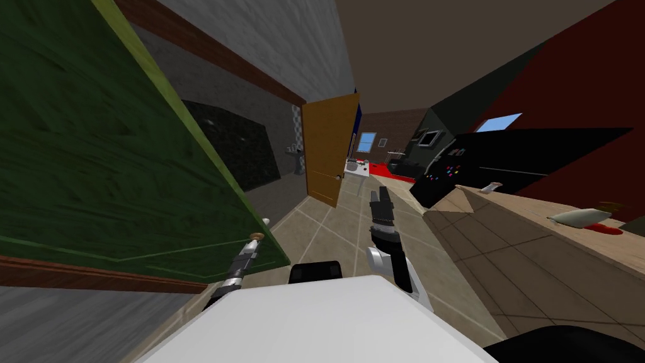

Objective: Pull the door open

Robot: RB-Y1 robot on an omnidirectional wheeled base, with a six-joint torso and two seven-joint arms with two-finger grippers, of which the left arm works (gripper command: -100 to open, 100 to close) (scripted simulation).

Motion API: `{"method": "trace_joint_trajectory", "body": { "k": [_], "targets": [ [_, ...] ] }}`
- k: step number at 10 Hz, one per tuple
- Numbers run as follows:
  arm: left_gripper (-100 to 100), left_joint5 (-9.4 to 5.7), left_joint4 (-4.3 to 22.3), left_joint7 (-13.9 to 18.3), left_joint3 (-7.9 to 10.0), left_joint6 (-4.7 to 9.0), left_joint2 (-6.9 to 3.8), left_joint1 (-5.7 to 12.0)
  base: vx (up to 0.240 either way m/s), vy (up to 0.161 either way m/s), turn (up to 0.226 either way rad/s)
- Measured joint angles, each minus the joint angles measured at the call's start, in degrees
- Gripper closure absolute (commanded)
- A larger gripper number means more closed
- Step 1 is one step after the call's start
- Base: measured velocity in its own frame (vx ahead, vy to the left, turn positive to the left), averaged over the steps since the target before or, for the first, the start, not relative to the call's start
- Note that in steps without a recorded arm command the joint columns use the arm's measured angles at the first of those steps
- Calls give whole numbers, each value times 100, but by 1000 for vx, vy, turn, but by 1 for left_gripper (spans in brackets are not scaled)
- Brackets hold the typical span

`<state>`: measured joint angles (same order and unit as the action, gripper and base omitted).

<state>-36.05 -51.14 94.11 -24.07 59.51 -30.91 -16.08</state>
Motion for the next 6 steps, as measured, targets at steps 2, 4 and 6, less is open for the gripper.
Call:
{"method": "trace_joint_trajectory", "body": {
  "k": [2, 4, 6],
  "targets": [
    [100, 15, 33, 39, -46, 24, -21, -40, -158, 37, -135],
    [100, 38, 66, 115, -101, 121, -82, -40, -205, 43, -126],
    [100, 79, 182, 212, -180, 268, -130, -25, -206, 58, -142]
  ]
}}
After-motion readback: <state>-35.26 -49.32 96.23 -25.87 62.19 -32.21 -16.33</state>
